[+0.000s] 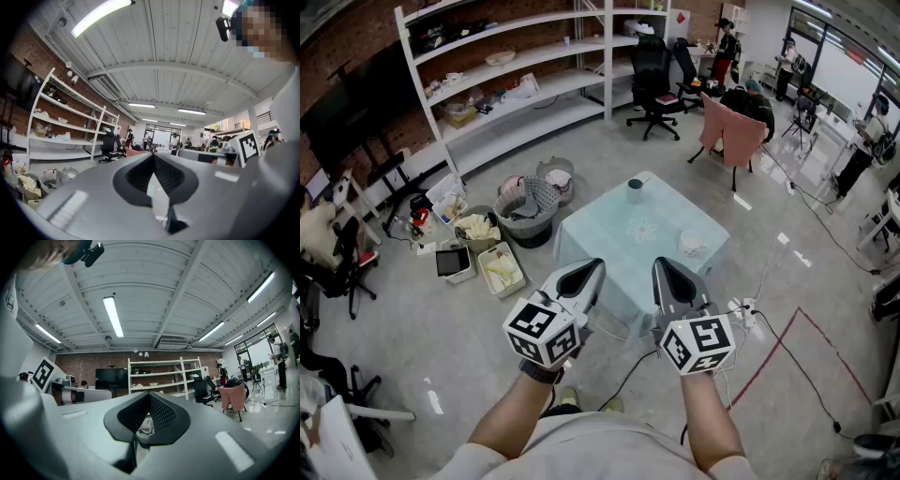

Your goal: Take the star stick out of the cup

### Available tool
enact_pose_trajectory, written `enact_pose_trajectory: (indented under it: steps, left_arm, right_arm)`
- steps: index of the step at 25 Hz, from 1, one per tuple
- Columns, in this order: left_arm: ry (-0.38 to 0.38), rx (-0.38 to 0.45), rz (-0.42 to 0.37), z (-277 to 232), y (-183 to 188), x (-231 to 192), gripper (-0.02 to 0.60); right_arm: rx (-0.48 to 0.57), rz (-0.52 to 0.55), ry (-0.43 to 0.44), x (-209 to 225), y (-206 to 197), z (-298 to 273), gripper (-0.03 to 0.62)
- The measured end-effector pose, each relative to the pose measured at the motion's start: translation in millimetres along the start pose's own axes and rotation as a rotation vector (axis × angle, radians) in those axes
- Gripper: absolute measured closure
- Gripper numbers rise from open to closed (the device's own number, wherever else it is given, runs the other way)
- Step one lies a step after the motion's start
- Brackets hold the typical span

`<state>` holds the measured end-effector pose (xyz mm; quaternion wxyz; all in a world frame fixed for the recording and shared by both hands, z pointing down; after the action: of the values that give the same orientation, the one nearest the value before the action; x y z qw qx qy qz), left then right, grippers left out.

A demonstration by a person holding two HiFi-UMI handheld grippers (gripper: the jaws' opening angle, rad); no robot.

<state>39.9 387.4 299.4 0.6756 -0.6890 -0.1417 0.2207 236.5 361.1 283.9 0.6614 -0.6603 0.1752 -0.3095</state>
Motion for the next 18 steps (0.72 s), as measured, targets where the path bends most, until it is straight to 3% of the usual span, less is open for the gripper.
enact_pose_trajectory:
  steps: [18]
  left_arm:
    - [0.006,0.014,-0.027,-4.7,1.9,9.7,0.575]
  right_arm:
    - [0.014,-0.024,0.017,15.8,9.8,3.7,0.583]
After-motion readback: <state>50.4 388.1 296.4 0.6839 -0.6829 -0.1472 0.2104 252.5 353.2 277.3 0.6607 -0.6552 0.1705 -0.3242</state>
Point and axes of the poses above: the fingertips, and each gripper's own axes: z backward along the fingers, x to its right, y out of its top, the point moved 8 cm from there along z, backward along the fingers, and after that the axes turned 5 degrees about -z, right-handed, at the moved point
